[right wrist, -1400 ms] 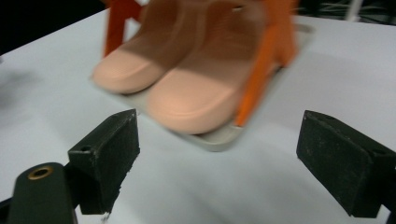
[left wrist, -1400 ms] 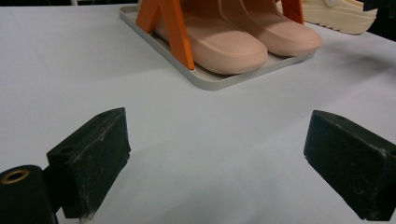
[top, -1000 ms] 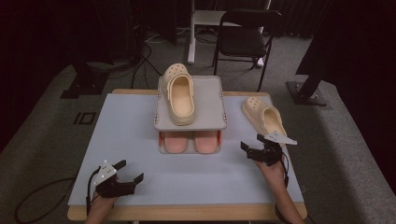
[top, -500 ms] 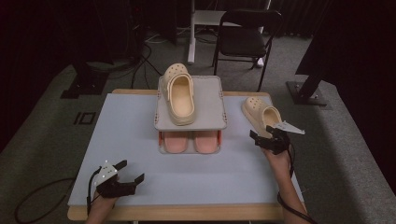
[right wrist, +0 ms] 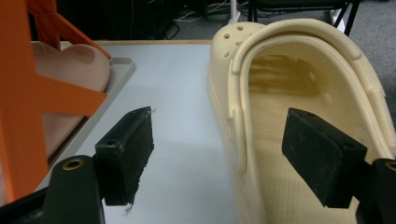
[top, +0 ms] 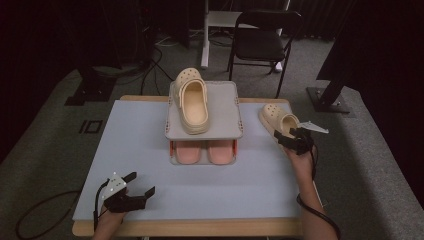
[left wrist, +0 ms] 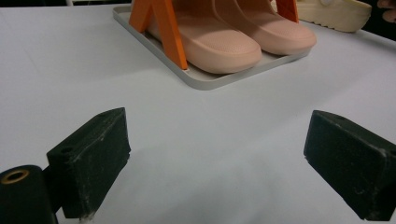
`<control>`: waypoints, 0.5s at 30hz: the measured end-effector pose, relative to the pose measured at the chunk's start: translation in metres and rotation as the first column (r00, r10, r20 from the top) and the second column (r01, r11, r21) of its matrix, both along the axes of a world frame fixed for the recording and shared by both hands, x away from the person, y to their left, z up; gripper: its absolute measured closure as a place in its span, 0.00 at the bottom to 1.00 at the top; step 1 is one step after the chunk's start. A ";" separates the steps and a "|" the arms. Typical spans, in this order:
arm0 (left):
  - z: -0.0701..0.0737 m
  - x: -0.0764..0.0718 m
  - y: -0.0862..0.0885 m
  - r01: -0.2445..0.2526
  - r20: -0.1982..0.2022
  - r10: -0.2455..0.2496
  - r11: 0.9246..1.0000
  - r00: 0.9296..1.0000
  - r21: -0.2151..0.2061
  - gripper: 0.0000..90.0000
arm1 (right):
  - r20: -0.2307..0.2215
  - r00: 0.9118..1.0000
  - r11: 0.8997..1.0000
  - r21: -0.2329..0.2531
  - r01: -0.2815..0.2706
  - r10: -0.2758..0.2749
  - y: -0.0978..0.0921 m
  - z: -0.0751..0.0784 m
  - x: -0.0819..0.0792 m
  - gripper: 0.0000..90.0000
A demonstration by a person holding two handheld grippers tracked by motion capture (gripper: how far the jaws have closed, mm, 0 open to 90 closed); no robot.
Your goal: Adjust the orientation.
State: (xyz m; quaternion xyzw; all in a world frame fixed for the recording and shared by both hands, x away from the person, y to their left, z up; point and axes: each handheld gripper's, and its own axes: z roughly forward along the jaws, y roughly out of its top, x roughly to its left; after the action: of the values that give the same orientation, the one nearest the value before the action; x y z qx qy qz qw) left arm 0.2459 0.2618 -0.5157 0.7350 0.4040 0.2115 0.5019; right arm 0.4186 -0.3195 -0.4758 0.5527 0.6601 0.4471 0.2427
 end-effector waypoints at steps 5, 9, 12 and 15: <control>0.000 0.000 0.001 -0.001 -0.001 0.001 1.000 1.000 0.001 0.08 | -0.016 1.000 1.000 -0.013 0.007 -0.007 0.001 0.002 0.013 0.32; 0.000 0.000 0.000 -0.002 -0.001 0.002 1.000 1.000 0.002 0.08 | -0.025 0.999 1.000 -0.017 0.025 -0.026 0.000 0.002 0.022 0.32; 0.000 0.000 0.000 -0.001 -0.001 0.001 1.000 1.000 0.000 0.08 | -0.046 0.998 0.999 -0.026 0.035 -0.036 0.000 0.000 0.028 0.34; 0.000 0.000 0.001 -0.002 -0.002 0.002 1.000 1.000 -0.004 0.08 | -0.065 0.997 0.999 -0.035 0.042 -0.044 0.001 -0.002 0.032 0.36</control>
State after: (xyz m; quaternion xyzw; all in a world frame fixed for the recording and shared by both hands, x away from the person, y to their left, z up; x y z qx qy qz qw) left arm 0.2458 0.2623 -0.5161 0.7336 0.4056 0.2106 0.5029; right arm 0.4507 -0.3181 -0.4778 0.5770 0.6630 0.4124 0.2398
